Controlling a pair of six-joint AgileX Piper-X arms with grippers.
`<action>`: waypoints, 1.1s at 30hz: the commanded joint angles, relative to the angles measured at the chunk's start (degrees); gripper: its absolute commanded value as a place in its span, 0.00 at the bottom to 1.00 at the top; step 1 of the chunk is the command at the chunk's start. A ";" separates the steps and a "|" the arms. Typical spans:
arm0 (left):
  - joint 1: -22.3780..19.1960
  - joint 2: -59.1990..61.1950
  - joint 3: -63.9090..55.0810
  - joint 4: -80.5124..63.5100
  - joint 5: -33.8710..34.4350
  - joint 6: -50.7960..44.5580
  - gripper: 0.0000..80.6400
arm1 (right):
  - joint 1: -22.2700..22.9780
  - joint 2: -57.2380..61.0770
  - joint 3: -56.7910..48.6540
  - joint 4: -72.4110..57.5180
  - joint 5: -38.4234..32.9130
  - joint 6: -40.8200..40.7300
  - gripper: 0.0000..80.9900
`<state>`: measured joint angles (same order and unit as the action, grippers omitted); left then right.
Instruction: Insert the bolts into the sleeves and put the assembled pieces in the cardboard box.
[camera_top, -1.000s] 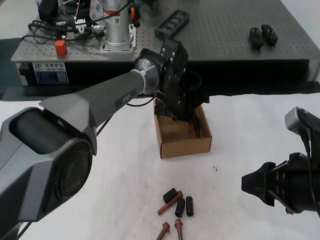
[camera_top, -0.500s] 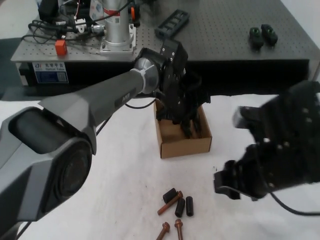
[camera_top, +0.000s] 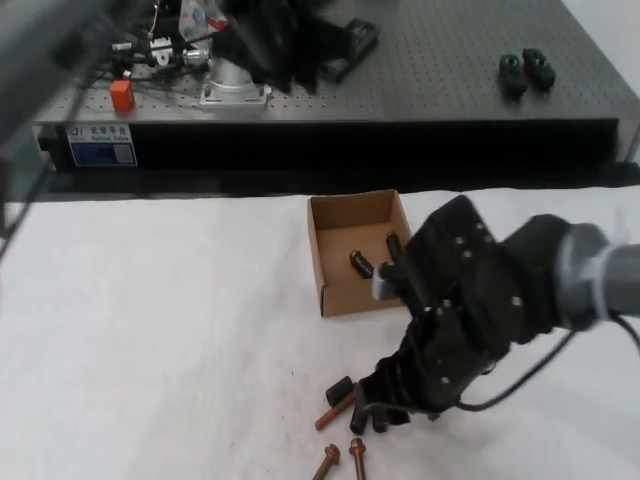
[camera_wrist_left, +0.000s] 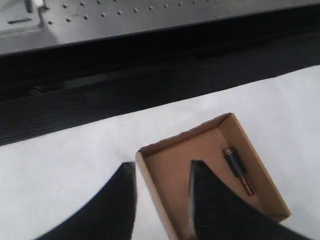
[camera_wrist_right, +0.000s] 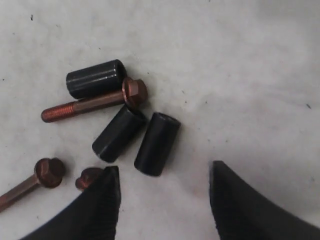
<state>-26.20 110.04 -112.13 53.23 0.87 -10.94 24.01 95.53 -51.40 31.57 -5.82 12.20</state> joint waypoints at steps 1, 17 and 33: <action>-0.27 -0.99 1.47 0.36 -0.87 1.16 0.33 | 0.14 3.03 -2.75 -0.16 -0.12 -0.45 0.49; -1.12 -15.96 37.63 -5.28 11.13 7.58 0.33 | 0.14 6.96 -4.18 4.28 3.65 -11.55 0.23; -13.73 -9.37 40.87 -2.43 12.77 18.67 0.39 | -6.53 -2.98 0.89 4.67 4.99 -13.08 0.04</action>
<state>-38.78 99.45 -71.33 49.55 14.46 5.62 18.29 95.03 -50.94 35.94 -0.89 -0.70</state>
